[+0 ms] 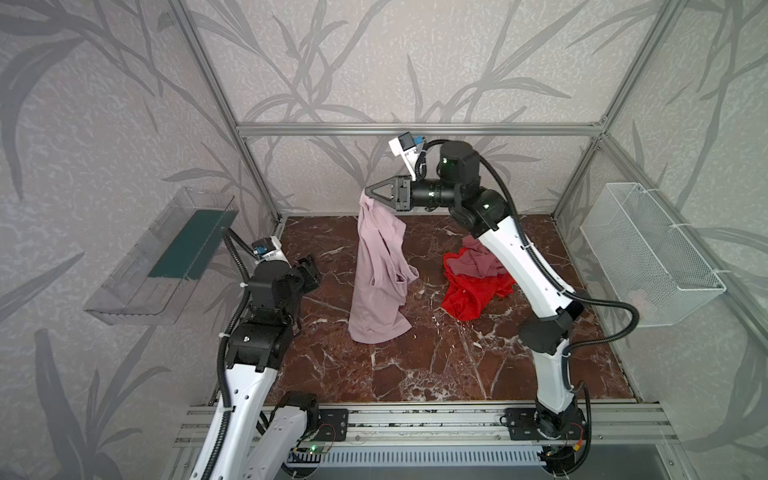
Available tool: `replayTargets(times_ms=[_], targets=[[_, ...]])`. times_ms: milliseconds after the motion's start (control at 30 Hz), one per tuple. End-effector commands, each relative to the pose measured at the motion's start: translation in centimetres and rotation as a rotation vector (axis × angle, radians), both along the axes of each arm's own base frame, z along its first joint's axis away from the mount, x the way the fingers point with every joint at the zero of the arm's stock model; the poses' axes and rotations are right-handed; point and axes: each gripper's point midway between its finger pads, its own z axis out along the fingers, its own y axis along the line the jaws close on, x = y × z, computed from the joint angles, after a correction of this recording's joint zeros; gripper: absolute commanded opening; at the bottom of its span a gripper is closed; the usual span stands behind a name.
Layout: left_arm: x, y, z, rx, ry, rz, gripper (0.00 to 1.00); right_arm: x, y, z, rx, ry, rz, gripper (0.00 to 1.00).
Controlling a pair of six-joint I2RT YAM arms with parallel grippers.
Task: Pick out a specific cloth from the pile
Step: 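Carry the lilac cloth away from the pile and drop it on the table, then move the left gripper onto the lilac cloth while the right gripper withdraws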
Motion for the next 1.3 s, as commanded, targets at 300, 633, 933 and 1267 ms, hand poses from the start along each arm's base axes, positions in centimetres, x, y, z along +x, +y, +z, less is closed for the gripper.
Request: replayTargets(times_ms=[300,633,933,1267], targets=[[-1.9,0.6,0.3,0.012,0.017,0.018,0.58,5.2,9.6,-9.7,0.125,0.188,0.047,0.00],[-0.3,-0.4,-0.8,-0.012,0.030,-0.026,0.58,5.3,10.7,-13.5,0.072,0.206,0.060,0.65],[2.5,-3.0,-3.8,-0.111,0.066,-0.126,0.58,4.8,5.7,-13.5,-0.031,0.134,-0.044,0.66],[6.0,-8.4,-10.0,-0.126,0.202,-0.260,0.56,1.9,-5.3,-16.4,-0.194,0.097,-0.276,0.66]])
